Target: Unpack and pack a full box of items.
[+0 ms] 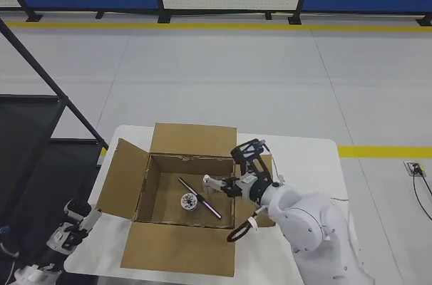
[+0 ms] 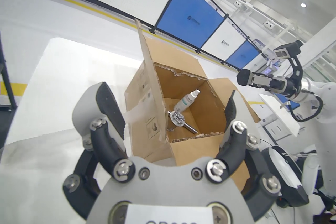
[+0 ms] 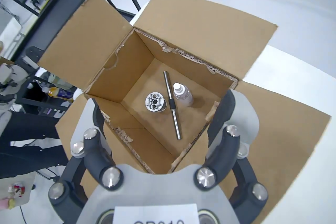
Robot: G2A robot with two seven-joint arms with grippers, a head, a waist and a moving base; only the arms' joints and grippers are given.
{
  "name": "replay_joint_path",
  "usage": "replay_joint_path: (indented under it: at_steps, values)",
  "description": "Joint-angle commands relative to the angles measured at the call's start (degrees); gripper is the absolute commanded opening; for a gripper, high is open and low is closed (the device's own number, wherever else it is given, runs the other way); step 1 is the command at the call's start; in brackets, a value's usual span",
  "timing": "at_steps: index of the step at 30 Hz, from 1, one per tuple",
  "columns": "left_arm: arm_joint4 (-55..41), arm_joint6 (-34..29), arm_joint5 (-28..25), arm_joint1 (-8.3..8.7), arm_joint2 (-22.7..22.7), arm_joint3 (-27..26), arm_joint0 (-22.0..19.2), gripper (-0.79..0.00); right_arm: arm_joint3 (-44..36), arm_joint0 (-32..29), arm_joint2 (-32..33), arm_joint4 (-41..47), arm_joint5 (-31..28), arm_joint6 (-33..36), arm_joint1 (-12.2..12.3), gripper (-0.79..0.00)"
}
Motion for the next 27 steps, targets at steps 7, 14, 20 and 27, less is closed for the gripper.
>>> replay_joint_path:
  at_steps: [7, 14, 20, 27]
  values:
    - [-6.84, -11.94, 0.53, 1.25, 2.7, 0.76, -4.09, 0.0, 3.07, -1.03, 17.29, 15.5, -0.85, 10.56, 2.17, 0.0]
    - [-10.01, -19.19, 2.06, 2.09, 5.49, 1.06, -6.62, 0.0, 16.89, 3.17, 22.58, 21.08, -2.42, 16.13, 3.85, 0.0]
    - [-8.65, -20.69, 2.9, 2.39, 8.44, -0.06, -7.75, 0.0, 24.64, 6.54, 20.13, 26.96, -7.63, 19.14, 4.54, 0.0]
    - [-6.41, -19.73, 4.25, 2.5, 12.0, -1.9, -8.58, 0.0, 27.91, 8.87, 16.35, 33.89, -12.09, 19.9, 4.95, 0.0]
